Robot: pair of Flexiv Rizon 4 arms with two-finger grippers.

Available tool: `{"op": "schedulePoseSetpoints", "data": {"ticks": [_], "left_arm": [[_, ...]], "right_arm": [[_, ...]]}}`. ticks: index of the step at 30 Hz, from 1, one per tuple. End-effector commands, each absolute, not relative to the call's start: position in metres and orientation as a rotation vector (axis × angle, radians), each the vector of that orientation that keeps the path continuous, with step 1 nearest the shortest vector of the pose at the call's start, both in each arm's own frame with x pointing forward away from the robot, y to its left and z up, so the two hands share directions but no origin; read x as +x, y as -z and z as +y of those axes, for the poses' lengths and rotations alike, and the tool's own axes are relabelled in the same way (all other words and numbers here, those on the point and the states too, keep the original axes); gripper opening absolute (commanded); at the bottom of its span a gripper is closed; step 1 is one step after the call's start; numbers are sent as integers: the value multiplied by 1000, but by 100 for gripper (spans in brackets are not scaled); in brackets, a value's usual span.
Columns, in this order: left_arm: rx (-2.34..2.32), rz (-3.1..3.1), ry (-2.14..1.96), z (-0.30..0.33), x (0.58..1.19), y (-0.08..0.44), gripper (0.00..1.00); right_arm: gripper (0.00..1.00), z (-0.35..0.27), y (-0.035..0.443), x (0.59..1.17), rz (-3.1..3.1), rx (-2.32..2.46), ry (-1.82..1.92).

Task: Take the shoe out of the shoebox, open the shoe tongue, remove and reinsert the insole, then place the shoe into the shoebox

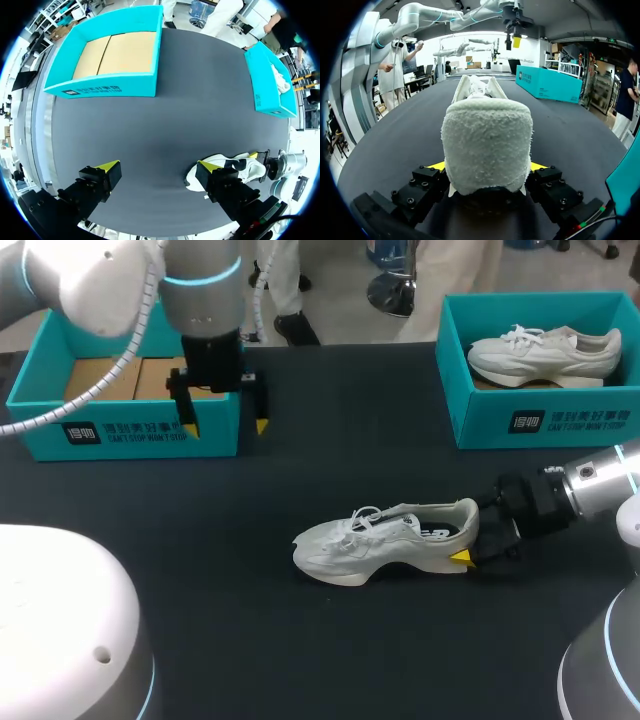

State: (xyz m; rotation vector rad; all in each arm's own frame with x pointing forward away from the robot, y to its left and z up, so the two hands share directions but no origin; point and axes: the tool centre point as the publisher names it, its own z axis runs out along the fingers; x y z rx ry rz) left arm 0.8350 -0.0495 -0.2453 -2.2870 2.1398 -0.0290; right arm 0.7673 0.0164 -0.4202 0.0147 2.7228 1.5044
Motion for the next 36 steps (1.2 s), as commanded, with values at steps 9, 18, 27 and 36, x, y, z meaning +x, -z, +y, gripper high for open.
{"op": "schedulePoseSetpoints", "data": {"ticks": [9, 18, 27, 36], "left_arm": [[-2247, 2253, 63, -122, 814, 259, 100], [-2130, 2362, 68, -178, 791, 269, 100], [-2011, 2436, 64, -228, 770, 291, 100], [-1961, 2418, 57, -257, 767, 313, 100]], "right_arm": [[0, 19, 423, 768, 2725, 17, -1497], [0, 19, 423, 768, 2725, 17, -1497], [0, 19, 423, 768, 2725, 17, -1497], [0, 19, 423, 768, 2725, 17, -1497]]}}
